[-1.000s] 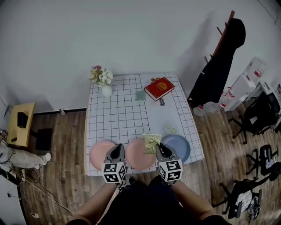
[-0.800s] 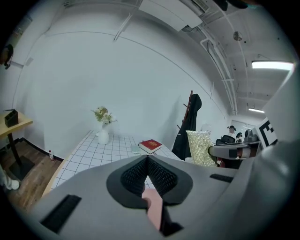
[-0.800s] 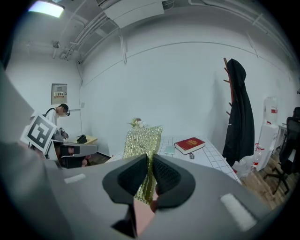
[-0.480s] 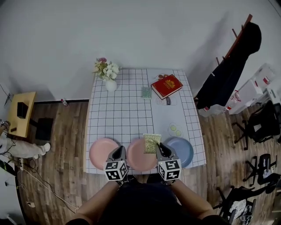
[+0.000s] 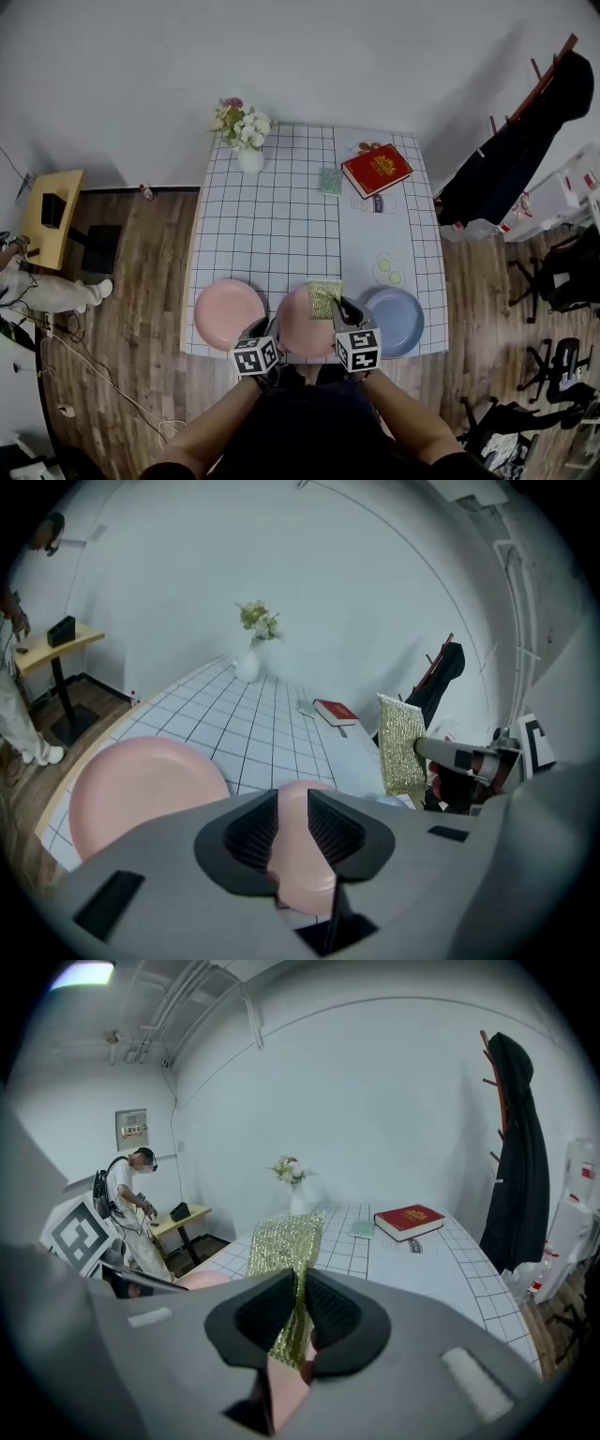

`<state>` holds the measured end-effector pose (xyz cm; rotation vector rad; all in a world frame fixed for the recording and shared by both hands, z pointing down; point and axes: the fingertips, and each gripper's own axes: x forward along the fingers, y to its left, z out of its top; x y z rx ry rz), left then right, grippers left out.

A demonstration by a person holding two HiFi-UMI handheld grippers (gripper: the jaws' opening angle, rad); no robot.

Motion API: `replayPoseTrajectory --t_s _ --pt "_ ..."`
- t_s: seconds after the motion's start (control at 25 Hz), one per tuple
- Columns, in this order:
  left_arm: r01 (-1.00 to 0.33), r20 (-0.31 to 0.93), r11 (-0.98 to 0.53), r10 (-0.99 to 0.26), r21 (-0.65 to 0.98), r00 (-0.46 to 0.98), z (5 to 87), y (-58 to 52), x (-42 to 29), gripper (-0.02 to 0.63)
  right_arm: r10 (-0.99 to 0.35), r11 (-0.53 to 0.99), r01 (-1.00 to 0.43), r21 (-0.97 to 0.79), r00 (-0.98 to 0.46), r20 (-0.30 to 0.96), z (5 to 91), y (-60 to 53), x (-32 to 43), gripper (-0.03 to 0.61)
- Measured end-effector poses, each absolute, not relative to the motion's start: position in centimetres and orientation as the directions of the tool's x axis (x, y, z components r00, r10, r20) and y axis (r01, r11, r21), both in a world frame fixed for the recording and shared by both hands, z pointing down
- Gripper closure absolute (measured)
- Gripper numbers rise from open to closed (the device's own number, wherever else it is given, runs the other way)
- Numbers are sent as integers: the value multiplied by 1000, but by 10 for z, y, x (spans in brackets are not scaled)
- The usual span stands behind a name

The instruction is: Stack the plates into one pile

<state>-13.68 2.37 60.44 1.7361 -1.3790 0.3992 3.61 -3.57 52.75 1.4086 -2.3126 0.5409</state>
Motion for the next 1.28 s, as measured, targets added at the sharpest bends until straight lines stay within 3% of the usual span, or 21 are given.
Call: replayPoseTrajectory --t_s 0.48,1.24,1.28 --pt "-907 815 51 -463 417 349 691 61 -124 518 -615 569 -808 -150 -540 575 605 -32 -15 526" --pt "-907 869 140 -375 397 322 743 77 -112 520 -432 658 -727 -195 -577 693 702 -27 -75 526" --pt "-908 873 149 -372 391 315 744 77 -113 542 -432 655 -730 -195 -574 696 704 -28 -75 526"
